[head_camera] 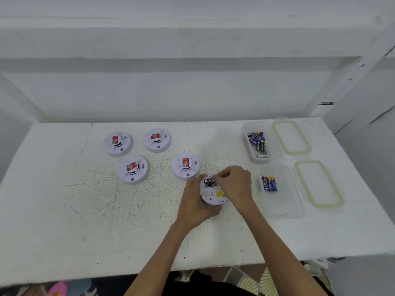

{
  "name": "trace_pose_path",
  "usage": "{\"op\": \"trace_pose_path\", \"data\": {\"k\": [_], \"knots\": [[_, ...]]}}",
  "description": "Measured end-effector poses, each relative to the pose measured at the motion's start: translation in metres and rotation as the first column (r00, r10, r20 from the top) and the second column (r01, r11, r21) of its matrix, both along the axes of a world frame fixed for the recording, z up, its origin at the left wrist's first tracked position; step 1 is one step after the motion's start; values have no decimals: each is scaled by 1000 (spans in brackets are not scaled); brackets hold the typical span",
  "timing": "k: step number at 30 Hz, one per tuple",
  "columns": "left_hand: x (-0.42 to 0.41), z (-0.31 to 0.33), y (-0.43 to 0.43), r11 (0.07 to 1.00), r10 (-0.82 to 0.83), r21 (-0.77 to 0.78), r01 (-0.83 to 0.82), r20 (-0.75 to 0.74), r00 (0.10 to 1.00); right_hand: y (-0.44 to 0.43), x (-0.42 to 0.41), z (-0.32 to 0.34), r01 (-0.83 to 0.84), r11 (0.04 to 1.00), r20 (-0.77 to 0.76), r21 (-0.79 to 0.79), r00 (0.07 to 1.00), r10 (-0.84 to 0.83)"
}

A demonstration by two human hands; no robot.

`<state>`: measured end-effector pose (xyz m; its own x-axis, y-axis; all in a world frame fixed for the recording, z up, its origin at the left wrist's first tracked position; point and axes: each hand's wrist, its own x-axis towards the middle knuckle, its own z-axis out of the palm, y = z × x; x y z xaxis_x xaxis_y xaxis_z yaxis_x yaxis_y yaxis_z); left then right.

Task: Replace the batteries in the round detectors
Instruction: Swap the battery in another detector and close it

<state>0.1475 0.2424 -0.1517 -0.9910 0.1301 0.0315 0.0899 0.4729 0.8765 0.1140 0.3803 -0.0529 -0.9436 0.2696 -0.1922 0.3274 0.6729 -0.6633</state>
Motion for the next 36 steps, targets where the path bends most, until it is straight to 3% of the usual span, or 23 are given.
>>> {"op": "trace_pose_path", "data": {"k": [10,18,23,29,36], "knots": [[1,0,1,998,-6,-64,7,6,1000,7,13,-4,-16,961,-178,-275,983,-34],[1,0,-3,997,-2,-78,6,48,999,70,21,25,158,927,-423,-341,855,-301],[1,0,-2,997,-1,-82,5,57,998,114,25,15,264,920,-399,-291,840,-367],[2,1,-3,998,-7,-67,11,55,998,127,26,-14,246,942,-274,-231,912,-305],[2,-2,-3,998,-7,-63,10,48,999,125,23,-37,226,961,-242,-161,935,-260]]}}
